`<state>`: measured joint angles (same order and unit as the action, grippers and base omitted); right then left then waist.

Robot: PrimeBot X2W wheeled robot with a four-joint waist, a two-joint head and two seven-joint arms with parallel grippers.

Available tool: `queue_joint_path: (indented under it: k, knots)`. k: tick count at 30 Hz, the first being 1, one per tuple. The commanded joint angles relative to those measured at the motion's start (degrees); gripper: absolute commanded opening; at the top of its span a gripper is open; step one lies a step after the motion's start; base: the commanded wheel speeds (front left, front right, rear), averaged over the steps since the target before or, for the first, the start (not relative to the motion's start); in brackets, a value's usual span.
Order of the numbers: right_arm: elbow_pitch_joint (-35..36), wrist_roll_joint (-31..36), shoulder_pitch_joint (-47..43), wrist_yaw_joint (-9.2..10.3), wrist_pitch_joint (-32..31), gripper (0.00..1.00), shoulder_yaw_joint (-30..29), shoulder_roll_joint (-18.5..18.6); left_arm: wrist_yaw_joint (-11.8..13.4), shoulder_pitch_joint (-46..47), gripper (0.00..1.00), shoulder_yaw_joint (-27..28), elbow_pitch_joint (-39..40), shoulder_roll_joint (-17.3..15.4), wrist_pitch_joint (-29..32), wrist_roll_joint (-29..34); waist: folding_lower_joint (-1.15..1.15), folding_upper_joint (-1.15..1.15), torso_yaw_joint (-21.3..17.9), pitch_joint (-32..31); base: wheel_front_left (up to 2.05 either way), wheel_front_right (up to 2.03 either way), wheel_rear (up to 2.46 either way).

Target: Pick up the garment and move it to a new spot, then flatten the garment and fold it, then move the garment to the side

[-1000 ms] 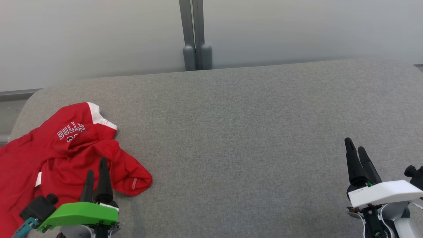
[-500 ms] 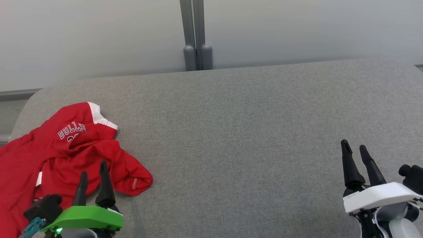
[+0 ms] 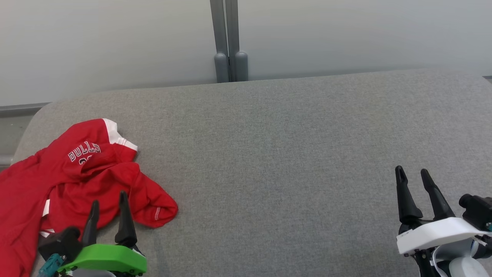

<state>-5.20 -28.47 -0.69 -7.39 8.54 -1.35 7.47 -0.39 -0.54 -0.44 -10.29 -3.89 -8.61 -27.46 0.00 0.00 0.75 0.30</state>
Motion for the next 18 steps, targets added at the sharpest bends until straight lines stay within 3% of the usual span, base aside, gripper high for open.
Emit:
queue_joint_path:
  k: [1,18]
  knots:
    - [0.8,1.6,0.0,-0.13,0.6,1.00,0.1,0.4,0.4,-0.3,1.00,-0.1,0.4,-0.6,-0.5,1.9,0.00,0.00,-0.1,0.0,0.00,0.00,0.00]
    - [1.3,9.4,-0.7,-0.14,2.9,1.00,-0.2,0.3,1.7,-1.1,1.00,-1.2,1.0,-0.9,-2.8,10.8,0.00,0.00,0.0,0.2,0.00,0.00,0.00]
